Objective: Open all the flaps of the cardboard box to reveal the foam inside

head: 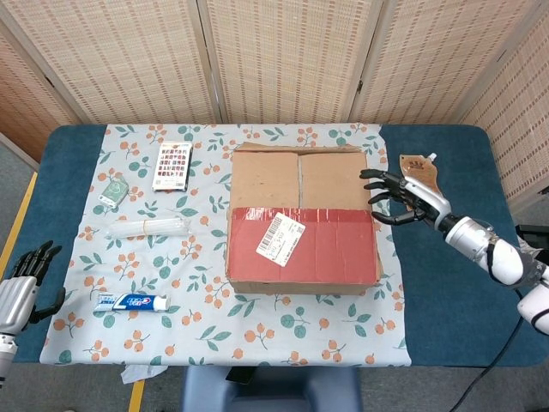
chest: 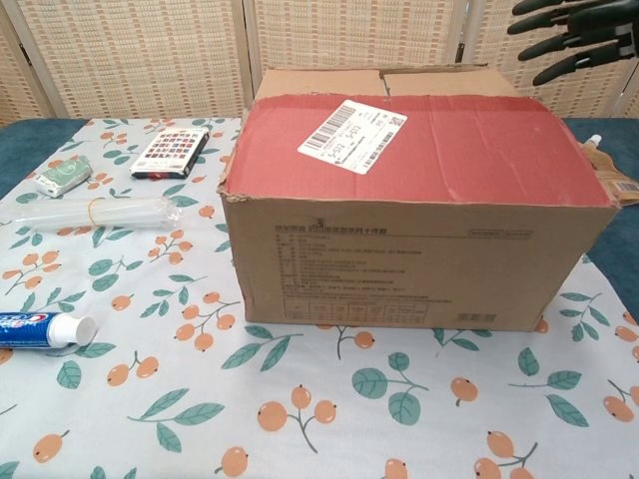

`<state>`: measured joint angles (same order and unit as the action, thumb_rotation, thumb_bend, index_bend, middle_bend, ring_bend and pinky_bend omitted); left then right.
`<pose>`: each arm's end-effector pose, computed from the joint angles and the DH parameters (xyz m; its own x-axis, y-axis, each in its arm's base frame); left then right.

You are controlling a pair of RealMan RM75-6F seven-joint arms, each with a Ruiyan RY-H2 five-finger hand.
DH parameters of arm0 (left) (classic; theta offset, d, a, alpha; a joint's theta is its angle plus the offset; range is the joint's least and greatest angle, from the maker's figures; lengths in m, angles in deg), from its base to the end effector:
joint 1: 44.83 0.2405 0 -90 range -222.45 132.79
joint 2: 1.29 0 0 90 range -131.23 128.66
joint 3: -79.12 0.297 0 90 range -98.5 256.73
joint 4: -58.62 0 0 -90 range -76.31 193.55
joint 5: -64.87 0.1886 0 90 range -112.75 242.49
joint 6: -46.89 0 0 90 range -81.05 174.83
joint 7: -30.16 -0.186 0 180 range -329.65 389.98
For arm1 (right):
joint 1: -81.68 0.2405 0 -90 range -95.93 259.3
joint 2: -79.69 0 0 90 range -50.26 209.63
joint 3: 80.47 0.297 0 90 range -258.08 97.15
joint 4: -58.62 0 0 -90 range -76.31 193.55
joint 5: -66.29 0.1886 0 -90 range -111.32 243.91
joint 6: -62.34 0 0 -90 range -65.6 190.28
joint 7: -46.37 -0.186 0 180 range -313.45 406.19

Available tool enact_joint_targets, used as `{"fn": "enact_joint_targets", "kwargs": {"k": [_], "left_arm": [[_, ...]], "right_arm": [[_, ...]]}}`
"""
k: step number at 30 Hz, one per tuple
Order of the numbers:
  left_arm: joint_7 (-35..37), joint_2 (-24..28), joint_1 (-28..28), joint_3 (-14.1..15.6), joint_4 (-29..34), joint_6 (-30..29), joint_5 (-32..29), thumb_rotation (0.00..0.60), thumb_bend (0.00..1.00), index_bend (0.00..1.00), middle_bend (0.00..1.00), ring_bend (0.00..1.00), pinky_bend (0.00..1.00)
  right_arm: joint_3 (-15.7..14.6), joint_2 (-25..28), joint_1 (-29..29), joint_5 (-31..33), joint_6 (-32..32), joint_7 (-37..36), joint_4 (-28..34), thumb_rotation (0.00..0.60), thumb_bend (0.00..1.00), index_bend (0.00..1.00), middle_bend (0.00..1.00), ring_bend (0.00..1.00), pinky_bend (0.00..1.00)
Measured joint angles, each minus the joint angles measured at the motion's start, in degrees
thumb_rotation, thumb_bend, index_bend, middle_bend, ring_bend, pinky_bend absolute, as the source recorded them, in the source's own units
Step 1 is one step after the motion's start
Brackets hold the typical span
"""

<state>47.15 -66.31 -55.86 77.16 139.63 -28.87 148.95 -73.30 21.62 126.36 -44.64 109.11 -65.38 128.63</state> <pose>-0.3695 0.2626 0.1876 0.2874 0.1179 0.9505 0.9577 -0.0180 -0.2873 -0.2122 -0.4415 0.1801 -0.5075 -0.6211 0.5973 -0.8063 0.0978 -0.5834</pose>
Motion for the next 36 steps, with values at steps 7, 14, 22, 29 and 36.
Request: {"fn": "enact_joint_targets", "kwargs": {"k": [7,14,22,29,36], "left_arm": [[-0.24,-0.07,0.0,-0.03,0.01,-0.08,0.0,0.6,0.56,0.0,0.0,0.0,0.0],[-0.16,-0.11,-0.04,-0.08,-0.1,0.06,-0.11,0.6,0.56,0.0,0.0,0.0,0.0],[-1.04,-0.33,-0.19,-0.06,-0.19,0.17,-0.01,0.6,0.56,0.0,0.0,0.0,0.0],[-2.06,-0.65,-0.49,-0.14,-0.16,0.82,-0.42,0.6,0.56,0.0,0.0,0.0,0.0],[-4.47,-1.22,-0.71,-0.01,0.11,0.86,-0.19,0.6,0.56,0.0,0.0,0.0,0.0]], "right_arm": [[-7.48,-4.18,5.55,0.43,3.75,-5.77,-6.28,0.6,0.38,0.17,0.09,0.14,0.25],[-11.56,-5.46,6.97,1.6,6.46,-7.41,-8.27,0.6,0.38,0.17,0.09,0.14,0.25],[-15.28,-5.74,8.41,2.51,9.18,-9.09,-8.75,0.6,0.38,0.17,0.09,0.13,0.28],[-16.78,-4.23,8.78,2.86,11.85,-8.61,-6.98,0.6,0.38,0.17,0.08,0.12,0.3],[-18.47,0.82,8.67,2.14,16.77,-7.67,-1.38,0.6,0.38,0.17,0.07,0.11,0.3]]}}
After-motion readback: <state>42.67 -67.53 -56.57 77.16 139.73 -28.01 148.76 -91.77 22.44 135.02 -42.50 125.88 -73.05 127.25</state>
